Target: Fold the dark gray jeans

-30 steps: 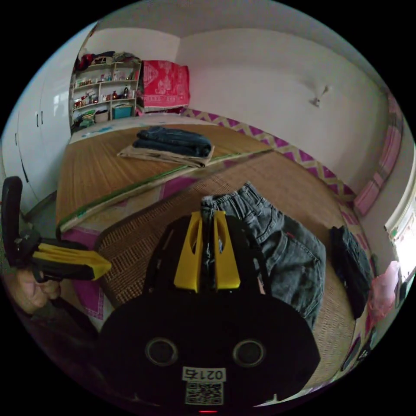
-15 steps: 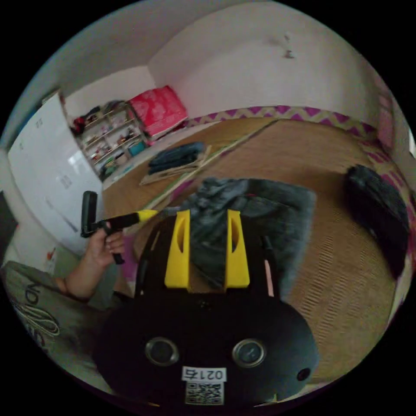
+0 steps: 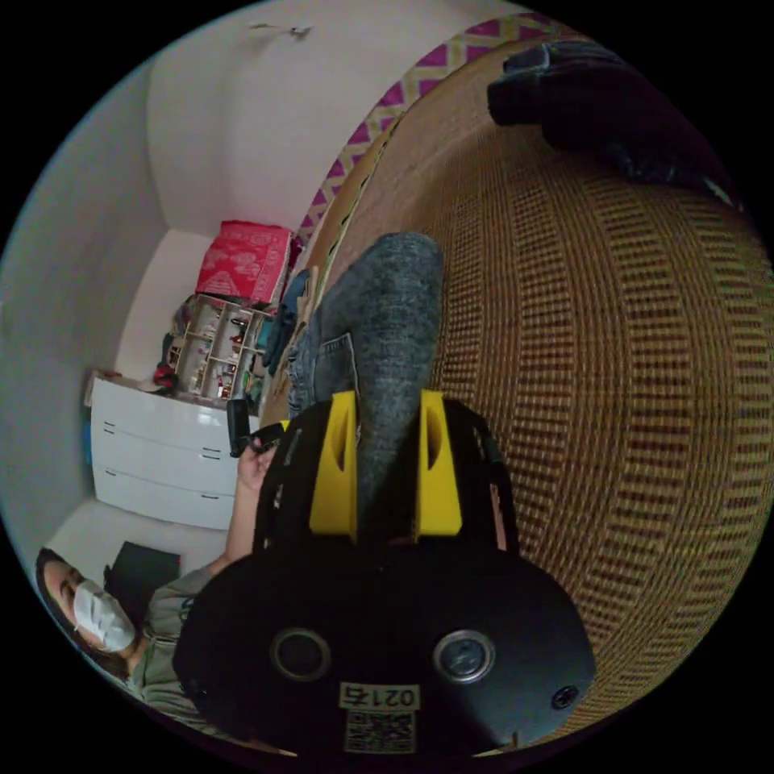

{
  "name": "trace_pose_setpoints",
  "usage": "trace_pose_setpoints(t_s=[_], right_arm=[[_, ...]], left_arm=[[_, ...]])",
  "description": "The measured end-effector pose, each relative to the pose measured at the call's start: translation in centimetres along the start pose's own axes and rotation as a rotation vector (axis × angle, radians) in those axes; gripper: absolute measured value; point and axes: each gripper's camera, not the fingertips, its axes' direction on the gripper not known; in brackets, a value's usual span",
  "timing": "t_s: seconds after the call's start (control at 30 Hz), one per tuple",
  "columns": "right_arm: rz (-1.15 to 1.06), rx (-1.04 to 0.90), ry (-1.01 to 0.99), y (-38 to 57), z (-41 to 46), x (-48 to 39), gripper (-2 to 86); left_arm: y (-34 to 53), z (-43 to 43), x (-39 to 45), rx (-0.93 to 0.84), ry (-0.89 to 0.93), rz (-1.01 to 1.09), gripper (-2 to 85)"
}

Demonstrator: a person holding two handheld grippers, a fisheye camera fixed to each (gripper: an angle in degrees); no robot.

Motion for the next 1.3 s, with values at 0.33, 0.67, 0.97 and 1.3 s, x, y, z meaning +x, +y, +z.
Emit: trace_pose_setpoints(t_s=[0.33,0.67,0.97,1.3], right_arm=[[-0.345,-0.075,0.139,-4.1,3.4,-14.0,6.5],[-0.584,-0.149,-0.006,-21.1,27.7,-35.3,6.8],[-0.678,-0.126,0.305,-23.3,41.8,-35.0,10.9],[-0.883,-0.011,0.761,-5.5,29.8,-22.1,8.6]], left_arm=[[0.3,-12.7,-0.9,0.228,0.102,0.043,5.4],[-4.9,-36.2,-3.8,0.560,-0.230,0.008,5.9],[-4.2,-38.7,-9.0,0.623,-0.657,-0.112,9.9],[6.8,-27.7,0.4,0.619,-0.677,0.196,3.7]])
